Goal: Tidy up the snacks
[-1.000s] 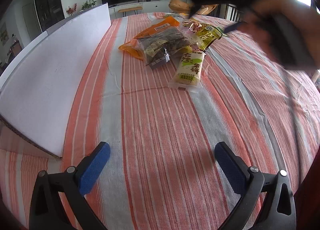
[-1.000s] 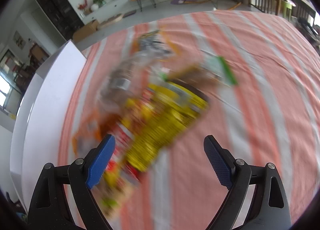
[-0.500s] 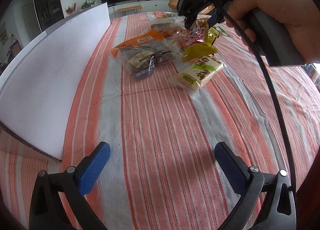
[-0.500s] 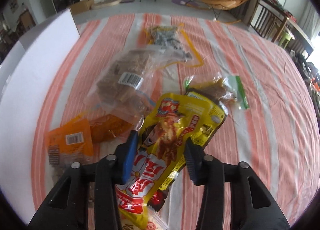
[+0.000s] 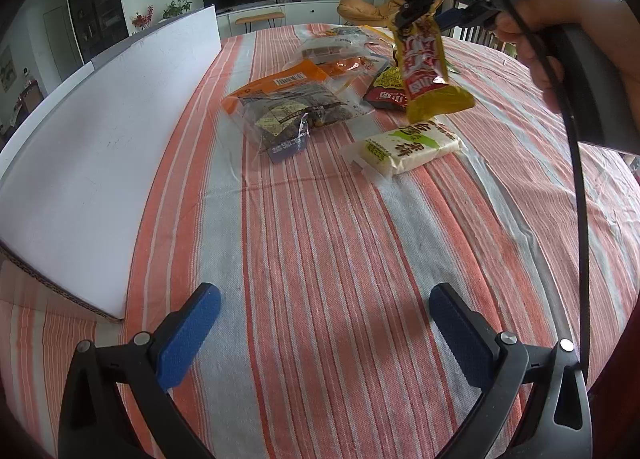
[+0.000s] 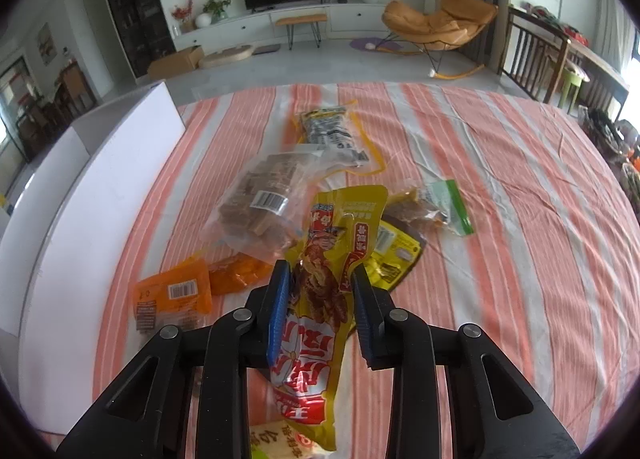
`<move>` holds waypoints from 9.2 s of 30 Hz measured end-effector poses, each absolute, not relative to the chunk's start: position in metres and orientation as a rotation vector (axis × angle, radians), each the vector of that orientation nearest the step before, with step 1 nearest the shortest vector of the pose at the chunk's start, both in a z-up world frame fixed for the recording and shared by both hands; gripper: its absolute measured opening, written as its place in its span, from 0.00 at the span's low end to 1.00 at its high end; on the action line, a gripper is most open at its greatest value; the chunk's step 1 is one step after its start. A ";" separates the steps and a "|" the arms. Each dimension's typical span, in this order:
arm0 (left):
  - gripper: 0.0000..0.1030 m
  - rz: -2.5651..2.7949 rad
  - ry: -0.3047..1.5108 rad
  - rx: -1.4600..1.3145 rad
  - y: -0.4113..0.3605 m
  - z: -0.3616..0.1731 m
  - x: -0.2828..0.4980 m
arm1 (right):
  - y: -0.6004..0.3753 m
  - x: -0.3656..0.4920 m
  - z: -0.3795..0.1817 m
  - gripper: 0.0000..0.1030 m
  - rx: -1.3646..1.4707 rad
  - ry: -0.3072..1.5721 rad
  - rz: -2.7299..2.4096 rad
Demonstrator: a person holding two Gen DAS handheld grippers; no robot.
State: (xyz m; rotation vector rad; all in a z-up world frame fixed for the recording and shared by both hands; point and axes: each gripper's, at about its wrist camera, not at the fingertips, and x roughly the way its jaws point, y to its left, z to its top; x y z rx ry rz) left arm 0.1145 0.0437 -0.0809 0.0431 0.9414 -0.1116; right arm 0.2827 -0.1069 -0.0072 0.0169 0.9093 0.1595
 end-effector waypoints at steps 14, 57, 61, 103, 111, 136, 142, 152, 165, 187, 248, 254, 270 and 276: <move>1.00 -0.111 0.941 0.043 0.043 -0.081 0.115 | -0.161 0.271 -0.010 0.29 0.095 0.944 0.156; 1.00 -0.110 0.935 0.043 0.044 -0.080 0.116 | -0.319 0.184 -0.078 0.79 0.038 0.916 -0.098; 1.00 -0.119 0.939 0.046 0.044 -0.080 0.116 | -0.319 0.182 -0.080 0.83 0.033 0.896 -0.079; 1.00 -0.753 1.038 0.301 -0.033 -0.072 0.188 | -0.315 0.183 -0.082 0.89 0.022 0.902 -0.063; 1.00 -0.754 1.046 0.133 0.010 -0.054 0.181 | -0.315 0.183 -0.082 0.89 0.022 0.902 -0.063; 0.29 -0.277 0.931 -0.017 0.010 -0.057 0.144 | -0.267 0.183 -0.056 0.87 0.221 1.049 0.206; 0.29 -0.213 0.851 -0.115 0.043 -0.026 0.122 | -0.229 0.216 -0.071 0.87 0.049 1.155 0.087; 0.29 -0.190 0.762 -0.161 0.078 0.007 0.102 | -0.252 0.212 -0.063 0.47 0.096 1.156 0.050; 0.29 -0.049 0.695 -0.287 0.177 0.045 0.118 | -0.186 0.209 0.034 0.47 0.352 0.998 0.346; 0.99 0.335 0.723 -0.291 0.296 0.017 0.138 | 0.097 0.215 0.071 0.69 0.133 0.856 0.730; 1.00 -0.173 0.952 0.077 0.014 -0.078 0.115 | -0.262 0.168 -0.083 0.87 -0.003 0.895 -0.044; 1.00 -0.183 0.957 0.083 0.014 -0.079 0.116 | -0.262 0.168 -0.083 0.87 -0.002 0.895 -0.044; 1.00 -0.183 0.957 0.082 0.014 -0.079 0.116 | -0.262 0.168 -0.083 0.87 -0.002 0.895 -0.044; 1.00 -0.183 0.957 0.082 0.014 -0.079 0.116 | -0.262 0.168 -0.083 0.87 -0.002 0.895 -0.044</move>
